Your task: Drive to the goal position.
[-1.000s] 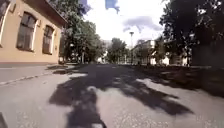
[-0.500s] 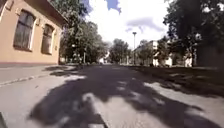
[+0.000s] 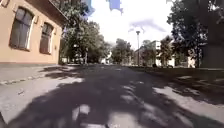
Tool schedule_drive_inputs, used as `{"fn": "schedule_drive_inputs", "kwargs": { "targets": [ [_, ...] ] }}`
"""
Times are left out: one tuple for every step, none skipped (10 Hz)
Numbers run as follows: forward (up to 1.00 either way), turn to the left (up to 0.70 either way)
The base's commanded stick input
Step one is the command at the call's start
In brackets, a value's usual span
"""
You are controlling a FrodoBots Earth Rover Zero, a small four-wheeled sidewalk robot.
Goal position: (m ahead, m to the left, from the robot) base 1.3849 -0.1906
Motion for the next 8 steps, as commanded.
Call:
{"fn": "schedule_drive_inputs", "kwargs": {
  "targets": [
    [1.00, 0.40],
    [1.00, 0.28],
    [1.00, 0.00],
    [1.00, 0.00],
    [1.00, 0.00],
    [1.00, 0.00],
    [1.00, 0.00],
    [1.00, -0.06]
  ]
}}
